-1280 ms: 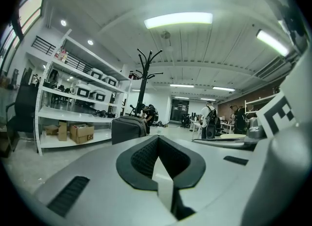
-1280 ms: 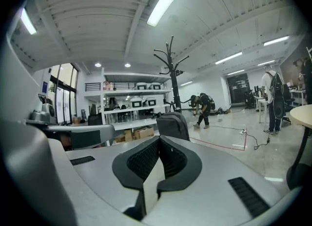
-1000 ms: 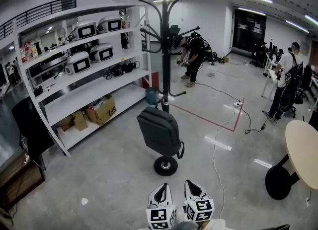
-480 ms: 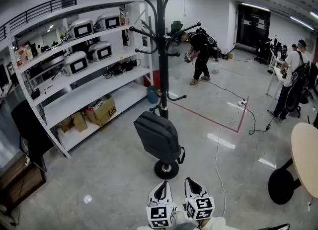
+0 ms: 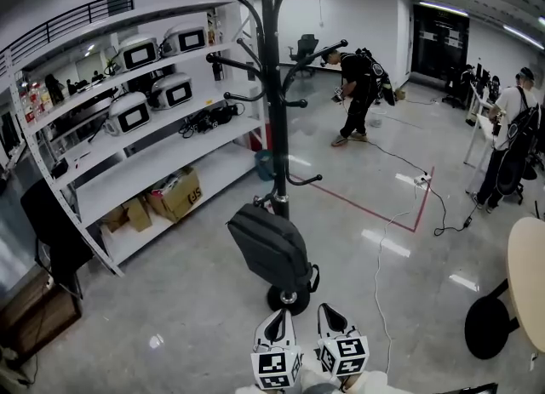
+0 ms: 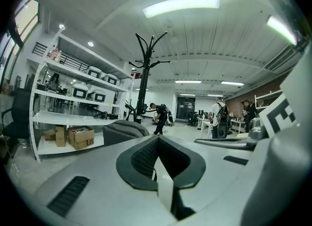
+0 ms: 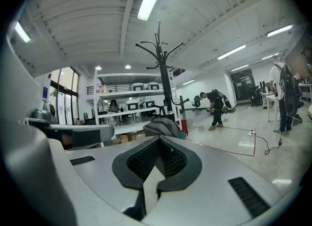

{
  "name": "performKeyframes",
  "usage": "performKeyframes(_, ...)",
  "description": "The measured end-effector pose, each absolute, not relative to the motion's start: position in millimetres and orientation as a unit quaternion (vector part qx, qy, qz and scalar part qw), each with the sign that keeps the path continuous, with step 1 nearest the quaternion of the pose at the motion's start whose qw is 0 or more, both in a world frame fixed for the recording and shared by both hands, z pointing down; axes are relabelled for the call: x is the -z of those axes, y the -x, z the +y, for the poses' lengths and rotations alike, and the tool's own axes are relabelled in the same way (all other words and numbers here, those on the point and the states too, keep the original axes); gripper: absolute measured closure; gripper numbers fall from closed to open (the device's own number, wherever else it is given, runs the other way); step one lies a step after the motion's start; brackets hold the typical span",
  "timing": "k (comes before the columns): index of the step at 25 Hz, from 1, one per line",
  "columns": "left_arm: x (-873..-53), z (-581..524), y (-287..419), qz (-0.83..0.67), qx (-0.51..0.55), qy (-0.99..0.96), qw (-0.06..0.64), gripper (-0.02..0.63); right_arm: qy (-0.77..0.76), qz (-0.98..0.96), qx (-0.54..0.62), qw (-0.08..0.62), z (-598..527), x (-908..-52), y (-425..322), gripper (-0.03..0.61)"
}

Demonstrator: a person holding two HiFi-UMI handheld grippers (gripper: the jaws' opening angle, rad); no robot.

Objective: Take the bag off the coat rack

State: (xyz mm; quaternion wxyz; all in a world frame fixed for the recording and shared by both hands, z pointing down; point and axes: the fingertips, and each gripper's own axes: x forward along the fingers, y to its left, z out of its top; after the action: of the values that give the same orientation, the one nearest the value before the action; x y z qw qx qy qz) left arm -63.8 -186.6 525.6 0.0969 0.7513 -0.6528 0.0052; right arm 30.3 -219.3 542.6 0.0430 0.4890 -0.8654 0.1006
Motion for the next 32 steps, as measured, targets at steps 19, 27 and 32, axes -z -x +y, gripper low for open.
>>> performKeyframes(19,-523,-296,64,-0.666,0.013,-0.739,0.100,0.627,-0.483,-0.870,-0.088,0.053,-325,-542,-36,0.568)
performKeyframes(27,-521,-330,72,-0.679,0.000,-0.729,0.090,0.627,-0.494,-0.862,-0.095,0.058,-344,-547,-40,0.568)
performKeyframes(32,-512,-362,90,-0.704,-0.008,-0.707,0.074,0.627,-0.499,-0.860,-0.091,0.066,-349,-545,-39,0.568)
